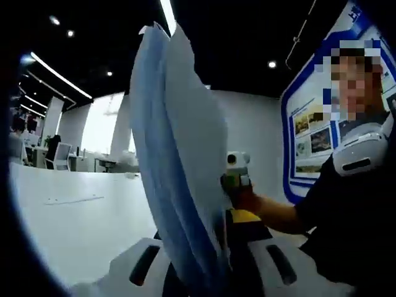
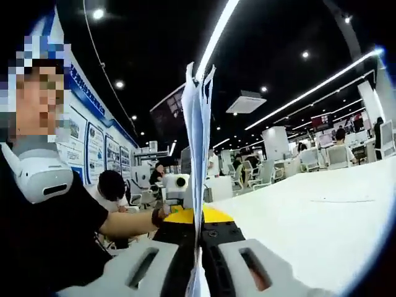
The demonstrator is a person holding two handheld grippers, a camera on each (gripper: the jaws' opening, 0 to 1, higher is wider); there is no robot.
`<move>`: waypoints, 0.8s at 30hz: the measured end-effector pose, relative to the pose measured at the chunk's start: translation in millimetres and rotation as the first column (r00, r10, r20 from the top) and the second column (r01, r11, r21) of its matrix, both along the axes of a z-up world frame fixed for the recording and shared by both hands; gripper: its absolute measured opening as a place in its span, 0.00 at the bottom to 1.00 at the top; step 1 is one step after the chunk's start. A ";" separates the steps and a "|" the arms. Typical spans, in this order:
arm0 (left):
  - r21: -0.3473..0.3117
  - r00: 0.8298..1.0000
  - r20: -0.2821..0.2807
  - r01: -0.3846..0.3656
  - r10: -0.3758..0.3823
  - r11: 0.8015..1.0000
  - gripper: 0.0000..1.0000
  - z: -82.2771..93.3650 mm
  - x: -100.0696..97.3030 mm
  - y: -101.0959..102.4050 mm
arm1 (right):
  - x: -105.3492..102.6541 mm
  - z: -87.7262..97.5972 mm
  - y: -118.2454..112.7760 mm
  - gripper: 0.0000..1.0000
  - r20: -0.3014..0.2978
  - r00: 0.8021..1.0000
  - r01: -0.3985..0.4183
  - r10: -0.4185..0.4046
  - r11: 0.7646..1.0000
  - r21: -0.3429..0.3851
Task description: Organize the stack of printing papers by aligning and flattening the scattered papers on the table
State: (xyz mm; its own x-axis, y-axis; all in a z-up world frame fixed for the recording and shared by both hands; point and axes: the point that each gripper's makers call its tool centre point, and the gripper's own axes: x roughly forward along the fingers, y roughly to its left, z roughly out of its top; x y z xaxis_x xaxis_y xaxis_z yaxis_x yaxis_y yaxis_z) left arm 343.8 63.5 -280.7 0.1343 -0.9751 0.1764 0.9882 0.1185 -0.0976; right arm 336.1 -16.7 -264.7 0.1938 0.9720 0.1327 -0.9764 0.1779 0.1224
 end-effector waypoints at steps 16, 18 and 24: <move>0.043 0.980 0.016 -0.198 0.197 0.979 0.06 39.4 12.2 14.8 | -0.4 5.4 13.5 0.00 0.040 0.996 0.083 -0.081 0.995 -0.054; 0.071 0.975 -0.011 -0.222 0.223 0.973 0.06 38.7 14.1 11.6 | 3.2 6.6 13.0 0.00 0.003 0.995 0.100 -0.100 0.992 -0.072; 0.118 0.952 -0.134 -0.261 0.276 0.958 0.06 35.4 26.6 5.4 | 21.5 6.0 12.3 0.00 -0.114 0.980 0.148 -0.162 0.982 -0.119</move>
